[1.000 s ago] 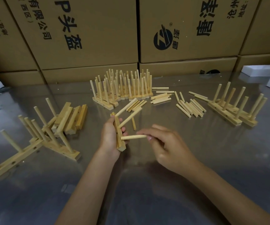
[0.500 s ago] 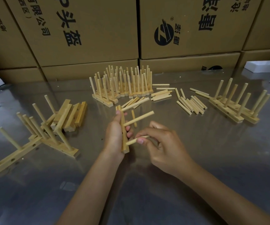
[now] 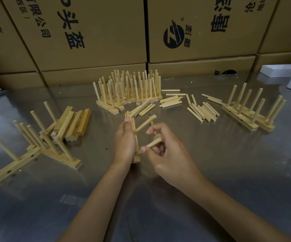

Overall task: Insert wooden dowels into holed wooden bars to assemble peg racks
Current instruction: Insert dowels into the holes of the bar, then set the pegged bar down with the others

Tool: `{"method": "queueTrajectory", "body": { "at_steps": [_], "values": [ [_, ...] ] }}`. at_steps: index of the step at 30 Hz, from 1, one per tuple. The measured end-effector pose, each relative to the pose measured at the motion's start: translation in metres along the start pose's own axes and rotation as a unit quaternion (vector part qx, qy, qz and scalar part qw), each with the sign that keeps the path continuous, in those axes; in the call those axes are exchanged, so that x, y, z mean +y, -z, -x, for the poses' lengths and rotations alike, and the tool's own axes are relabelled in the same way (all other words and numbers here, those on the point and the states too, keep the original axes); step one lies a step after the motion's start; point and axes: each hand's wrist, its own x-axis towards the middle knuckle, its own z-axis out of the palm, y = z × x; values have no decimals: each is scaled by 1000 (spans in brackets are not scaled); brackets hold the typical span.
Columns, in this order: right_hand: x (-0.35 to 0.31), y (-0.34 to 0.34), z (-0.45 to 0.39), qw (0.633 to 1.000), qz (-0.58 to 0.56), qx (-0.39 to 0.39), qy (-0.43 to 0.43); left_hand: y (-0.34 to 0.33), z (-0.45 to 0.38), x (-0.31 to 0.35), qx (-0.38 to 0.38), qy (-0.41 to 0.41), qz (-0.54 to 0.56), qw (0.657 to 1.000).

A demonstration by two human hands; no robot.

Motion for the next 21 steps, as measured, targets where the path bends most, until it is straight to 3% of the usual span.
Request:
{"method": "queueTrajectory", "body": {
  "at_steps": [3, 8, 13, 17, 21],
  "values": [
    [5, -6, -1, 994, -80, 41, -60, -2, -5, -4, 28, 17, 3, 999],
    [24, -15, -2, 990, 106, 7, -90, 8, -17, -8, 46, 66, 20, 997],
    [34, -19, -24, 981, 149, 31, -120, 16, -24, -1, 34, 138, 76, 987],
    [42, -29, -47, 964, 208, 19, -165, 32, -31, -4, 62, 125, -126, 982],
    [47, -48, -75, 956, 239, 38, -164, 38, -34, -6, 61, 103, -115, 986]
  ]
}}
